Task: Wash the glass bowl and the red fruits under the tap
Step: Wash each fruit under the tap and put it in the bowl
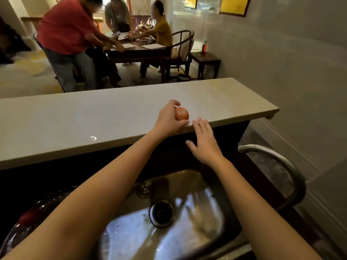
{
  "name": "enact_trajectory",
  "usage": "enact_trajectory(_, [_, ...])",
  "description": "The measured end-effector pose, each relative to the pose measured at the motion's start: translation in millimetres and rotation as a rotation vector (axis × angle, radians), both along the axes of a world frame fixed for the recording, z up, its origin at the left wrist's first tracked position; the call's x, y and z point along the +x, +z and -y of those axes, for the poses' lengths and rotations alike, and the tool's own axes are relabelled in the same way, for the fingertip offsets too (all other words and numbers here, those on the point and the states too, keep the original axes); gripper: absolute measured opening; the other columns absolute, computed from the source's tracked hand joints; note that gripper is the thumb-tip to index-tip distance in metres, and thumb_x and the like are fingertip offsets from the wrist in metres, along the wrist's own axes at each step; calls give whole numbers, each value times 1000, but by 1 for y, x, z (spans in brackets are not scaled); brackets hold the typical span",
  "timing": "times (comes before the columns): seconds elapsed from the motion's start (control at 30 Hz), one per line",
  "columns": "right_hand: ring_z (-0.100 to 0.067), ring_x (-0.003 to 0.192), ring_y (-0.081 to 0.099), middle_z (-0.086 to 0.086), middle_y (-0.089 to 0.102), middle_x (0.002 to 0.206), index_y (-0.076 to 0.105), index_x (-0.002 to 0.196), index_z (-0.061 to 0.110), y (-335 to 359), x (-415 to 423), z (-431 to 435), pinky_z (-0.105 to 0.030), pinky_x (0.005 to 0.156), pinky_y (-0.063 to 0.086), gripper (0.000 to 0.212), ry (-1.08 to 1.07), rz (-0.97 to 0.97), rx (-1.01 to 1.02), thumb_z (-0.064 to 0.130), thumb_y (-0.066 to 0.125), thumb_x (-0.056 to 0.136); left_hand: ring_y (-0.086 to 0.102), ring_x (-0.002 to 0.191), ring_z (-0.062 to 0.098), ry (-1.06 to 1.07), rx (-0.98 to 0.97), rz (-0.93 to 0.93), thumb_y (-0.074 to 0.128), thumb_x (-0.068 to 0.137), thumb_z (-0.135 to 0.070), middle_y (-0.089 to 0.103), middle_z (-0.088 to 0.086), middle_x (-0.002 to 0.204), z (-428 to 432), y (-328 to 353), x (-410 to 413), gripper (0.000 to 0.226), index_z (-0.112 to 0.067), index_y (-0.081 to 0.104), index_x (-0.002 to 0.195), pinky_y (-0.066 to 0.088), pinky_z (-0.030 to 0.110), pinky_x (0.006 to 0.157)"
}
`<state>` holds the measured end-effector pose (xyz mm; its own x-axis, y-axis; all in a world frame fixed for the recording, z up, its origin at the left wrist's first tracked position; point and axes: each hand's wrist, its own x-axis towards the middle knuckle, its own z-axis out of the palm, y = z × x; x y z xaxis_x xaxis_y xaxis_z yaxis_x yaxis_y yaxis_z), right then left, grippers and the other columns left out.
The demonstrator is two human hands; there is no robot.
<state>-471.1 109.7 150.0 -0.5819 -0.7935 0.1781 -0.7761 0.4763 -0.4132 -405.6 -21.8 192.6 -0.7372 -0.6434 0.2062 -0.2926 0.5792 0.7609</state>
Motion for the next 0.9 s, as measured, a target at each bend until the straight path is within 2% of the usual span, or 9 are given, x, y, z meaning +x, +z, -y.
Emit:
enact_trajectory(0.1, [-23,136,34,-10,43,144,44,137,10,12,4,-18,-29,110,25,41,-49,258,-292,19,41,98,47,114,18,-115,-39,-46,73,75,-31,49,5,125,-25,-11,13,60,-18,47,127,39,29,98])
enact_trajectory(0.2, [-28,114,54,-14,62,120,59,122,7,1,18,-57,-33,95,39,31,-195,247,-327,15,44,96,46,109,14,-262,22,-105,73,76,-28,48,5,116,-57,-31,21,50,-18,53,120,37,24,99])
enact_trajectory(0.27, [-28,105,55,-15,64,112,60,118,9,-17,26,-93,-30,82,40,29,-322,182,-180,17,44,95,47,107,15,-292,143,-117,74,76,-22,43,4,113,-76,-49,15,45,-16,52,116,40,25,96])
enact_trajectory(0.33, [-27,100,57,-12,64,107,59,118,13,-33,30,-128,-29,73,38,30,-475,115,-5,20,41,96,51,103,22,-297,345,-101,72,78,-16,38,8,116,-90,-66,4,42,-16,48,113,53,30,84])
enact_trajectory(0.4, [-26,100,60,-10,65,108,59,116,12,-48,30,-150,-31,74,43,29,-601,107,156,22,39,97,54,95,23,-324,532,-86,70,79,-9,38,12,117,-103,-82,-10,40,-18,45,109,56,24,66])
enact_trajectory(0.5, [-26,101,61,-9,64,110,57,111,11,-71,30,-163,-37,83,52,22,-724,223,355,17,42,96,54,90,19,-350,627,-64,69,77,-3,46,11,111,-120,-101,-32,44,-21,41,106,53,27,66])
enact_trajectory(0.63, [-29,107,58,-13,62,117,58,116,9,-98,31,-176,-37,90,48,28,-691,389,205,5,43,92,55,97,18,-379,653,-32,72,75,-9,51,0,108,-134,-115,-51,48,-23,44,112,51,38,84])
enact_trajectory(0.73, [-27,105,60,-12,64,116,59,116,10,-107,32,-179,-37,90,50,30,-688,312,82,2,41,93,54,98,19,-392,642,-9,71,77,-13,50,1,109,-139,-120,-58,43,-25,47,111,51,36,83])
enact_trajectory(0.9, [-32,100,63,-14,66,108,58,113,11,-108,27,-170,-39,81,50,27,-751,305,52,6,39,95,54,98,23,-396,675,-15,68,79,-8,49,10,114,-145,-119,-61,38,-21,47,108,50,33,79])
